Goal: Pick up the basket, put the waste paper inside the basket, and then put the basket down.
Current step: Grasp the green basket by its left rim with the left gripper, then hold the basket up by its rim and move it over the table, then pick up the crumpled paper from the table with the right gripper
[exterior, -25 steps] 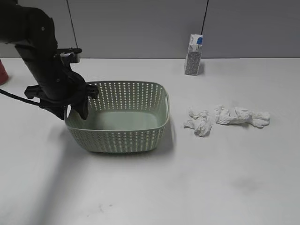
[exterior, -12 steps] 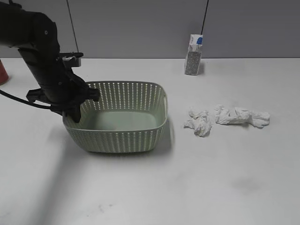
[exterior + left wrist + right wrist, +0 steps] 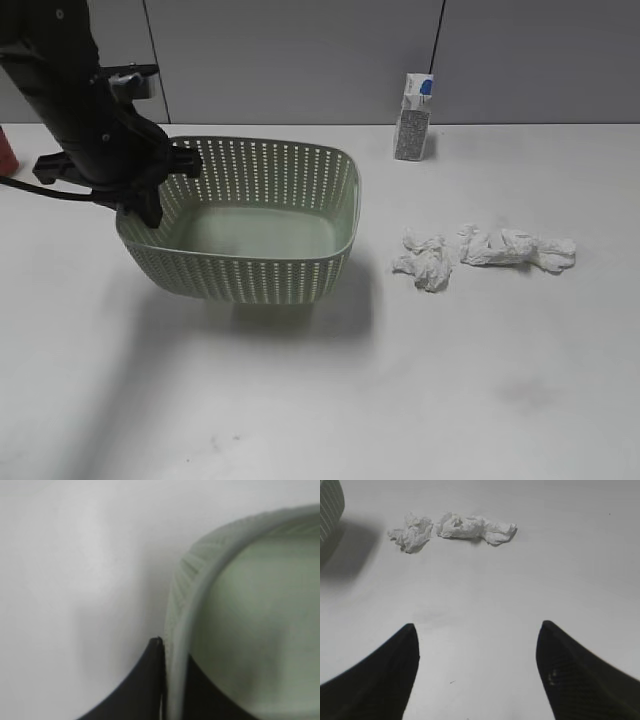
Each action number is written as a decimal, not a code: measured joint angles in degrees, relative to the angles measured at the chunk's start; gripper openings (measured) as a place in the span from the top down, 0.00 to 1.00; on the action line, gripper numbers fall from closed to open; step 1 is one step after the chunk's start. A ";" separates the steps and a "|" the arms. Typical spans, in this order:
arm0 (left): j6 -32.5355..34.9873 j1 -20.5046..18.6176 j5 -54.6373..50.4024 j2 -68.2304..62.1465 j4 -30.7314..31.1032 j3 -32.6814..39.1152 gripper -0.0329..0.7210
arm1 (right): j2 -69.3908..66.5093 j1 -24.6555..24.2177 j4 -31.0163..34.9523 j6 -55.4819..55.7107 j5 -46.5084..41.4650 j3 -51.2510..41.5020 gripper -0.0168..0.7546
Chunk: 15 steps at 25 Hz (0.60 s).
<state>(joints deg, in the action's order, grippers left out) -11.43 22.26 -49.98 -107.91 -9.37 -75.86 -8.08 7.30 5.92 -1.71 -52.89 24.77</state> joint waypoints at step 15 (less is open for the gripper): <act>-0.50 0.06 -2.73 0.46 -0.17 0.49 0.95 | -71.05 0.62 12.97 -12.14 16.42 25.85 0.33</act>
<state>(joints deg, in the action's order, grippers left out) -11.94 22.33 -52.72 -107.45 -9.54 -75.37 -79.14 7.92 18.89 -13.85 -36.47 50.61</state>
